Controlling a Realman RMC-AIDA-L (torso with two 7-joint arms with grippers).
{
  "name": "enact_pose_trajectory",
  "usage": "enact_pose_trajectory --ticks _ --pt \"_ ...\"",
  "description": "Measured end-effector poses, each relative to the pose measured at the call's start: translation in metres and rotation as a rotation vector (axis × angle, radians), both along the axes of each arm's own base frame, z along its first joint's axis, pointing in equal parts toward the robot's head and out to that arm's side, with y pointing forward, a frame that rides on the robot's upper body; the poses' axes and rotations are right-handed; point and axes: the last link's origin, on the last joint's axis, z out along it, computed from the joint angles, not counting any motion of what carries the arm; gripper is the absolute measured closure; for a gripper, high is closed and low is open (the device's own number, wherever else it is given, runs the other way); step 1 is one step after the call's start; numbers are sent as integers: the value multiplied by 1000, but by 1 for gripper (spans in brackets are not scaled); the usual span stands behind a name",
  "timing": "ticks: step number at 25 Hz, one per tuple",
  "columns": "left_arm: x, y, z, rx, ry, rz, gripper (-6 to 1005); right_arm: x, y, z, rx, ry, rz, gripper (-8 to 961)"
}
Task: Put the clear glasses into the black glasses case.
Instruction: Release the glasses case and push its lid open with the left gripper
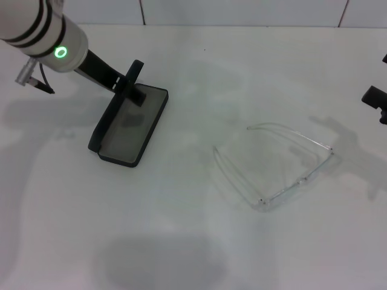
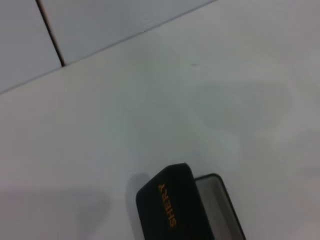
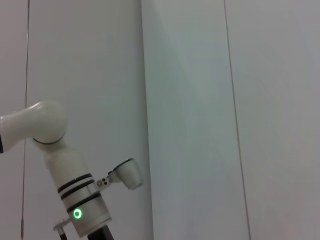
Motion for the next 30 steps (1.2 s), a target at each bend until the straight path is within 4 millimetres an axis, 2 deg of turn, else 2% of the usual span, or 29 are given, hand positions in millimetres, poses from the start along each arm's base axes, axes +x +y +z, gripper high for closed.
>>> enact_pose_trajectory --ticks 8,14,25,30 --pt "-7 0 -4 -15 14 2 245 0 -3 -2 -8 12 3 68" --pt "-8 -2 -4 -29 20 3 310 0 -3 -3 -10 15 1 68" --pt "-8 -4 -8 -47 40 -20 702 4 -12 0 4 52 -7 68" --pt "-11 -4 -7 -42 40 -25 715 5 -14 0 4 63 -14 68"
